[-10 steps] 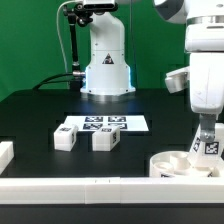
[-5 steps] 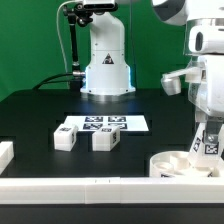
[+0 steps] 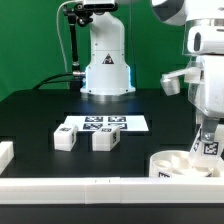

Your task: Assemble stool

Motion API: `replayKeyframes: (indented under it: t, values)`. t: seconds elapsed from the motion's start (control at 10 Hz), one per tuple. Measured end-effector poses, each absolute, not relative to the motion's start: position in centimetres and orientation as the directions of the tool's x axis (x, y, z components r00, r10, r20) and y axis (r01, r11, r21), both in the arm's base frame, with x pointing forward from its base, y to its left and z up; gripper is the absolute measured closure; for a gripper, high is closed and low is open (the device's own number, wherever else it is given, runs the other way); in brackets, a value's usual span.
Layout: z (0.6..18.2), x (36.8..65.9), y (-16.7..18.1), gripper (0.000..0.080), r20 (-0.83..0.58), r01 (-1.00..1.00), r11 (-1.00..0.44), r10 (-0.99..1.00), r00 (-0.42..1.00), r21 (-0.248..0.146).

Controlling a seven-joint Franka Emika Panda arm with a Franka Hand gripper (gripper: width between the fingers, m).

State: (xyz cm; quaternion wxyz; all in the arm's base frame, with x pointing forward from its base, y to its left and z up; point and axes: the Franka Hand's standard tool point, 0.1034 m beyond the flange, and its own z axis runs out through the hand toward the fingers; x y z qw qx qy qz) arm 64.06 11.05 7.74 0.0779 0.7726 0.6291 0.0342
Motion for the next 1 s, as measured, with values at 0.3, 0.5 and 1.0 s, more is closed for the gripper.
replayKeyframes:
  t: [0.3,0.5,1.0]
  values:
    - [7.73,64.06,11.02,0.0458,-0.021,0.929,-0.331,0.941,0.338,0.167]
    - [7.69,64.03,11.01,0.0458,0.005,0.865,-0.473,0.878,0.479,0.168]
    - [7.59,64.08,11.07,0.0458,0.094,0.580,-0.800,0.596,0.797,0.151]
